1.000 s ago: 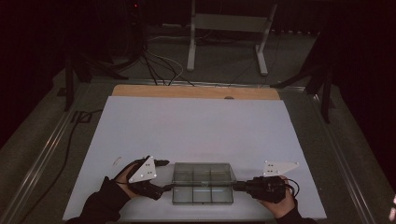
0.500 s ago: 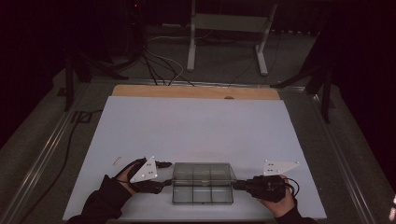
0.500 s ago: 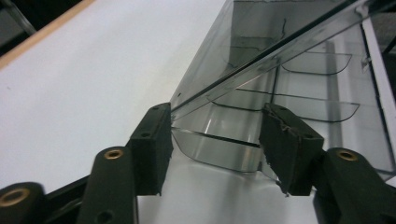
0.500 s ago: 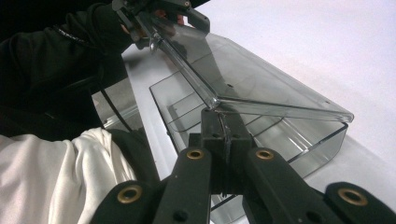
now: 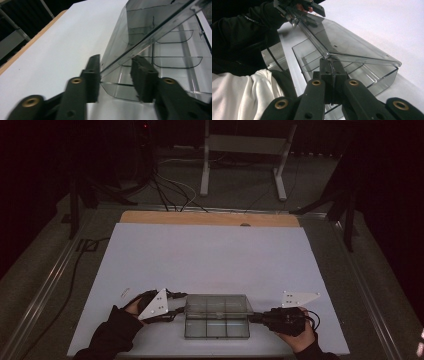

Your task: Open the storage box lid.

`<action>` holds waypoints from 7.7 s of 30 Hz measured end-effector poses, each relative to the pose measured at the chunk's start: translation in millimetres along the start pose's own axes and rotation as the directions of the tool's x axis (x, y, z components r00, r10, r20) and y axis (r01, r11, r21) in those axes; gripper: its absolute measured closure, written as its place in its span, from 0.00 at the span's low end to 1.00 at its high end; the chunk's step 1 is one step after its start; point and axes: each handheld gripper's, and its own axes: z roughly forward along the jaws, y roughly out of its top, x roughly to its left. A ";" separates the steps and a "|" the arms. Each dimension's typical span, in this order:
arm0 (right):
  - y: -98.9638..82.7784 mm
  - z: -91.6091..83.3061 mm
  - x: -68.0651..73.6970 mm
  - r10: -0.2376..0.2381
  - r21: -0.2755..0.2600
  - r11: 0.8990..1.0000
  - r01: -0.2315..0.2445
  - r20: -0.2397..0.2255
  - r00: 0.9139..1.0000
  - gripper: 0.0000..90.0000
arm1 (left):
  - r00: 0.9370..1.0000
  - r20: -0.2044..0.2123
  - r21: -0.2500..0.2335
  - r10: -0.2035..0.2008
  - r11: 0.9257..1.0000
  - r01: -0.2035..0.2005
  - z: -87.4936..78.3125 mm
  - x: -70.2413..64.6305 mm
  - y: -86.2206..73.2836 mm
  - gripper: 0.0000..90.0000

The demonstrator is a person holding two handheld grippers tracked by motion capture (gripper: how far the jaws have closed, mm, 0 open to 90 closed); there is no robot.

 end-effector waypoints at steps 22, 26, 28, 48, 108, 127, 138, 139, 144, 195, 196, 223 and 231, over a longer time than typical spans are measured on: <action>-6.1 -1.9 -4.0 0.007 0.019 1.000 -0.007 -0.022 1.000 0.91 | 0.999 0.007 -0.008 0.042 0.999 -0.042 2.8 1.4 -0.3 0.82; -10.7 -1.7 -6.6 0.000 0.051 0.999 -0.001 0.005 1.000 0.79 | 1.000 0.015 -0.016 0.019 1.000 -0.019 2.6 3.2 -1.1 0.82; -14.2 -1.3 -11.0 0.003 0.057 0.998 -0.004 0.026 1.000 0.68 | 1.000 0.014 -0.017 0.020 1.000 -0.020 2.8 3.3 -1.0 0.82; -14.7 14.2 -33.1 -0.007 -0.022 1.000 0.014 0.267 0.964 0.50 | 0.999 0.020 -0.035 -0.032 0.999 0.033 4.3 8.7 -0.3 0.84; 5.5 38.0 -41.2 0.018 -0.076 0.997 0.011 0.367 0.930 0.89 | 0.972 -0.059 -0.009 -0.227 0.974 0.227 14.1 27.8 2.8 0.94; 8.5 44.6 -42.7 0.058 -0.076 0.997 -0.030 0.402 0.914 0.90 | 0.948 -0.088 0.002 -0.304 0.952 0.306 18.8 30.6 4.1 0.92; 10.2 48.3 -46.1 0.096 -0.080 0.994 -0.069 0.407 0.908 0.89 | 0.933 -0.090 0.018 -0.348 0.936 0.351 22.1 34.9 4.3 0.89; 10.7 48.9 -47.4 0.110 -0.083 0.993 -0.083 0.404 0.908 0.89 | 0.924 -0.079 0.018 -0.373 0.927 0.375 22.6 37.0 3.4 0.89; 11.1 50.0 -48.6 0.117 -0.082 0.992 -0.091 0.407 0.906 0.89 | 0.918 -0.081 0.025 -0.387 0.920 0.391 23.8 38.3 3.8 0.88; 8.2 60.2 -61.5 0.214 -0.088 0.977 -0.195 0.394 0.894 0.78 | 0.834 -0.048 0.090 -0.550 0.829 0.552 40.9 46.1 -8.0 0.70; 8.2 60.2 -61.9 0.220 -0.090 0.975 -0.201 0.392 0.893 0.78 | 0.829 -0.045 0.092 -0.557 0.824 0.559 41.0 46.6 -8.4 0.70; 8.4 64.8 -62.9 0.283 -0.077 0.958 -0.276 0.424 0.861 0.72 | 0.712 -0.078 0.169 -0.698 0.695 0.699 50.5 52.7 -9.6 0.53; 6.0 68.4 -63.8 0.271 -0.061 0.960 -0.272 0.424 0.864 0.69 | 0.682 -0.096 0.201 -0.725 0.657 0.727 56.8 54.4 -8.9 0.48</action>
